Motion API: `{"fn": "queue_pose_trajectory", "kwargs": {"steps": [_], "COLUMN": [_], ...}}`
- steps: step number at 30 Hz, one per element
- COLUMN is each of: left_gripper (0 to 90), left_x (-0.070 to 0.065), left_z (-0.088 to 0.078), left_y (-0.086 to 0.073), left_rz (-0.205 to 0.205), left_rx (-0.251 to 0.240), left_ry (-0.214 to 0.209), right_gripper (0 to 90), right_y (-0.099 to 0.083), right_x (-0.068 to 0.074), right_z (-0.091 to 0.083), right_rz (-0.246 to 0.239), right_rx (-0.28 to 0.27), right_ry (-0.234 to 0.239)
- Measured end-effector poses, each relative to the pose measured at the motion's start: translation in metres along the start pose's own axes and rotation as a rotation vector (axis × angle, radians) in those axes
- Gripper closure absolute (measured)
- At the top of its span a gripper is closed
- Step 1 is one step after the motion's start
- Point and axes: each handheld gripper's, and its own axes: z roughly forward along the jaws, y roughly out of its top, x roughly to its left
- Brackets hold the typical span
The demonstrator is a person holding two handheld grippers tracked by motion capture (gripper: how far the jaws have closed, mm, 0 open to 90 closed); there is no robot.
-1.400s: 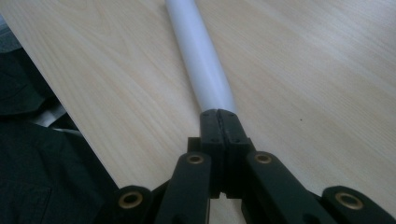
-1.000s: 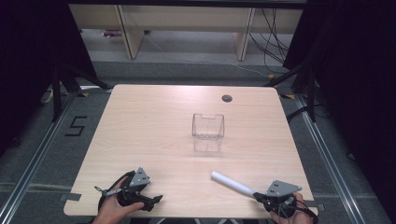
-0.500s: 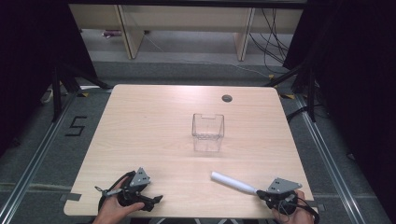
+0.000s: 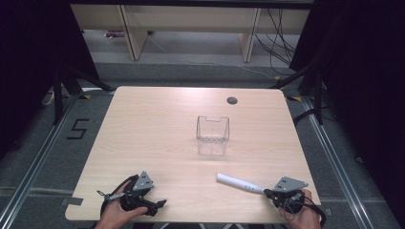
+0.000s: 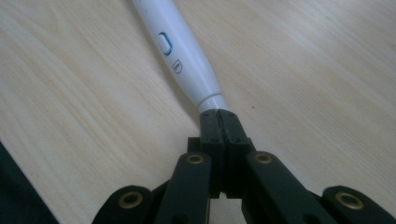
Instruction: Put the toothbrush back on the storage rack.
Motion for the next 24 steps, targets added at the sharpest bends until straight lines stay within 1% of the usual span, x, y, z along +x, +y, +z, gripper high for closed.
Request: {"fn": "queue_pose_trajectory", "kwargs": {"steps": [1, 4, 7, 9, 11, 13, 14, 15, 17, 20, 24], "left_gripper": [15.6, 15.6, 15.6, 15.6, 15.6, 15.6, 15.6, 15.6, 15.6, 15.6, 15.6], "left_x": [0.0, 0.0, 0.0, 0.0, 0.0, 0.0, 0.0, 0.0, 0.0, 0.0, 0.0], "left_z": [0.0, 0.0, 0.0, 0.0, 0.0, 0.0, 0.0, -0.001, 0.0, 0.0, -0.001], "left_y": [0.0, 0.0, 0.0, 0.0, 0.0, 0.0, 0.0, 0.0, 0.0, -0.001, 0.0], "left_rz": [0.001, 0.002, 0.003, 0.002, 0.002, 0.002, -0.003, -0.004, -0.003, -0.004, -0.003], "left_rx": [0.002, 0.002, 0.003, 0.003, 0.003, 0.003, 0.0, 0.005, 0.0, 0.0, 0.007], "left_ry": [0.001, 0.0, 0.0, 0.0, 0.0, 0.0, -0.007, -0.009, -0.006, -0.006, -0.012], "right_gripper": [89.8, 89.8, 89.8, 89.8, 89.8, 89.8, 89.8, 89.8, 89.8, 89.7, 89.8], "right_y": [0.001, 0.002, 0.003, 0.003, 0.004, 0.005, 0.005, 0.005, 0.005, 0.006, 0.007], "right_x": [-0.001, -0.003, -0.006, -0.006, -0.009, -0.011, -0.012, -0.012, -0.014, -0.015, -0.018], "right_z": [-0.001, 0.0, 0.002, 0.002, 0.004, 0.005, 0.006, 0.006, 0.007, 0.007, 0.009], "right_rz": [0.009, 0.011, 0.003, 0.012, -0.002, -0.001, -0.007, 0.002, 0.0, 0.006, 0.0], "right_rx": [-0.004, -0.003, -0.003, 0.003, 0.005, 0.005, 0.003, 0.013, 0.01, 0.016, 0.022], "right_ry": [-0.012, -0.011, -0.023, -0.02, -0.025, -0.027, -0.033, -0.029, -0.038, -0.036, -0.048]}}
